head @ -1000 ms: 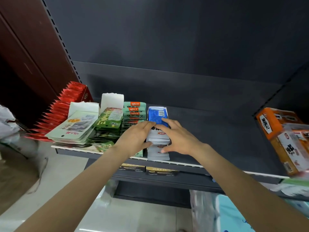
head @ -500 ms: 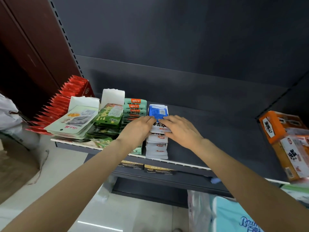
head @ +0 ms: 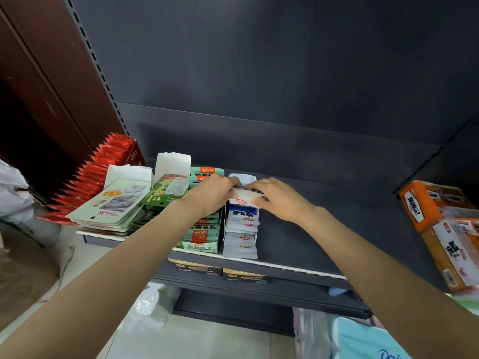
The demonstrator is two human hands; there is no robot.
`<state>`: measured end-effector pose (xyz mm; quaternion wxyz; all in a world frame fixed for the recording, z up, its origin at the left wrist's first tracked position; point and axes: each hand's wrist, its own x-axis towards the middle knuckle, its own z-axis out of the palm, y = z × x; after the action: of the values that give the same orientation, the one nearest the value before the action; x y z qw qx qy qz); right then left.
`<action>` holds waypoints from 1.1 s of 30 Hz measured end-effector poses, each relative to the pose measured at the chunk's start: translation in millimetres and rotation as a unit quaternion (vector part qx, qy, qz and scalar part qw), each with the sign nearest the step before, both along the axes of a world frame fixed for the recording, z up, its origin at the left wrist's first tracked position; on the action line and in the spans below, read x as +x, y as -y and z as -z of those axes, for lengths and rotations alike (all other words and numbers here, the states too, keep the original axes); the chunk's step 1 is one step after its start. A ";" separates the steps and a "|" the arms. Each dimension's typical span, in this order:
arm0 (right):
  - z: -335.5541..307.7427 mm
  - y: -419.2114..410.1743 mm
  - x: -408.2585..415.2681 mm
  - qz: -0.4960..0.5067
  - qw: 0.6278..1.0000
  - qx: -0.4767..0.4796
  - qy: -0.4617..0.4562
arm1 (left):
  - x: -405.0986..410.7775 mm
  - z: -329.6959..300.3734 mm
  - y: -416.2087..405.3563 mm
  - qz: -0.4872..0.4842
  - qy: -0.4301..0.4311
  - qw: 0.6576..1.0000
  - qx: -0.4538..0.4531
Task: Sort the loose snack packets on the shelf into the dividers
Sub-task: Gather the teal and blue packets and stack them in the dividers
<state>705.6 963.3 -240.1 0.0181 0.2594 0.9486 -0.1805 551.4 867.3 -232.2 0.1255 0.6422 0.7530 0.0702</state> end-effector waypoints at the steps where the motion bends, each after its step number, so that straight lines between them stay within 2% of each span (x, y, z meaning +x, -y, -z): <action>1: 2.5 2.0 1.0 -0.001 1.000 -0.003 -0.010 | 0.9 -0.1 2.1 0.002 0.008 1.000 0.001; 4: 10.5 5.9 1.6 0.023 0.999 -0.015 -0.044 | 5.8 10.1 15.3 -0.027 0.027 0.998 0.054; 6: 12.9 6.6 0.8 0.030 0.998 -0.005 -0.050 | 9.4 21.0 31.1 -0.043 -0.034 0.983 0.176; 8: 13.2 7.0 0.0 0.029 0.998 0.008 -0.050 | 9.9 36.0 43.0 0.048 -0.141 0.951 0.271; 9: 13.3 7.1 -0.6 0.028 0.998 0.013 -0.051 | 10.4 44.5 48.2 0.115 -0.182 0.936 0.280; 10: 13.7 7.1 -1.1 0.028 0.998 0.017 -0.052 | 10.4 52.7 51.9 0.176 -0.203 0.928 0.259; 12: 13.8 6.9 -1.7 0.029 0.998 0.026 -0.053 | 10.4 61.7 52.4 0.231 -0.216 0.933 0.172; 15: 11.4 8.9 -1.0 0.031 0.997 0.047 -0.052 | 12.8 67.7 43.0 0.194 -0.224 0.952 0.081; 20: 8.6 7.4 -2.9 0.033 0.996 0.061 -0.049 | 23.5 68.9 32.5 0.153 -0.262 0.949 0.082; 26: 10.1 7.5 -3.9 0.036 0.997 0.051 -0.046 | 31.9 64.2 28.5 0.139 -0.314 0.939 0.034; 29: 8.7 8.3 -5.3 0.036 0.998 0.046 -0.040 | 34.0 61.2 24.6 0.138 -0.313 0.939 -0.026; 33: 4.0 3.0 -9.4 0.042 0.998 0.033 -0.028 | 30.5 48.8 20.5 0.110 -0.291 0.950 -0.026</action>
<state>696.2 960.2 -244.1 -0.0247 0.2944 0.9424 -0.1567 581.9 846.8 -281.0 -0.0753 0.7103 0.6829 -0.1530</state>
